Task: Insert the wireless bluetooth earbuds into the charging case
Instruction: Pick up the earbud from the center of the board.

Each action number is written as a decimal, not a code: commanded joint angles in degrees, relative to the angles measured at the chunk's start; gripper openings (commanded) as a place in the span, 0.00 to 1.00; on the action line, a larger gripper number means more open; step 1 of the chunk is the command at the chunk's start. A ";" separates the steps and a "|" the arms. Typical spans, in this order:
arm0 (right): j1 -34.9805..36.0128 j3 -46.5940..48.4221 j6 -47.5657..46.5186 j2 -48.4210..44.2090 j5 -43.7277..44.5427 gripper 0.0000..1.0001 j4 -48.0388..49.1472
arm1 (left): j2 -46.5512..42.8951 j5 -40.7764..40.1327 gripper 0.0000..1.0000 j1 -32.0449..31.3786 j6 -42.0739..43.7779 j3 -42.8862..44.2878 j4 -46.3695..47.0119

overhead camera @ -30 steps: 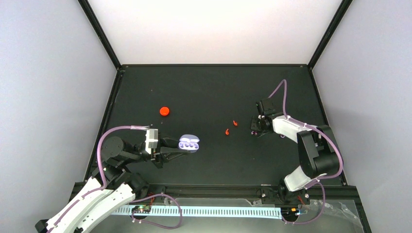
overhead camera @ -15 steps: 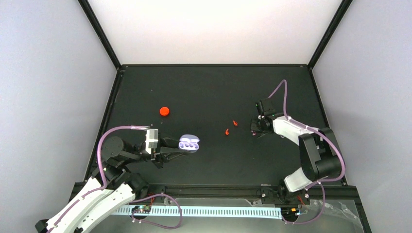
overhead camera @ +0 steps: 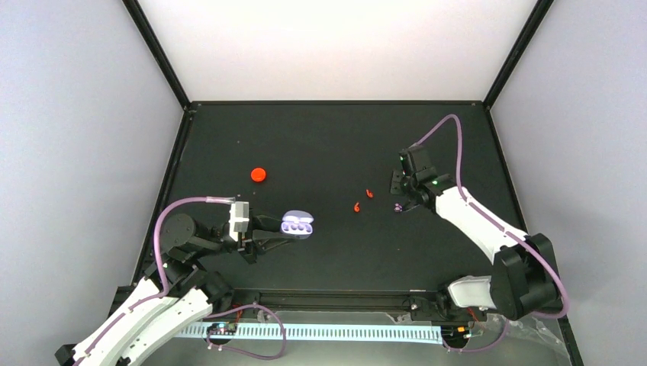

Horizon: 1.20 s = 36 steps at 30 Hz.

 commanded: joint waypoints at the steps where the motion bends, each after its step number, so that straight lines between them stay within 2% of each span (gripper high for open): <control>1: -0.54 -3.13 3.09 1.49 0.51 0.21 0.12 | 0.80 -0.32 0.02 -0.34 0.50 0.28 0.43; 6: -1.98 -8.81 8.70 3.22 -3.27 0.43 6.29 | 0.49 -0.32 0.02 -0.38 0.60 0.24 0.14; 10: -3.18 -10.15 11.20 5.72 -4.67 0.57 9.60 | 0.31 -0.33 0.02 -0.34 0.70 0.28 -0.04; 14: -4.02 -8.33 10.82 9.76 -5.21 0.64 10.73 | 0.13 -0.34 0.02 -0.34 0.78 0.27 -0.19; 26: -4.10 -2.93 3.37 17.15 -8.19 0.64 11.47 | 0.08 -0.81 0.02 -0.35 1.12 0.29 -0.46; 36: -2.88 1.28 -1.50 20.23 -15.69 0.59 10.02 | 0.55 -0.42 0.02 -0.34 1.12 0.28 -0.33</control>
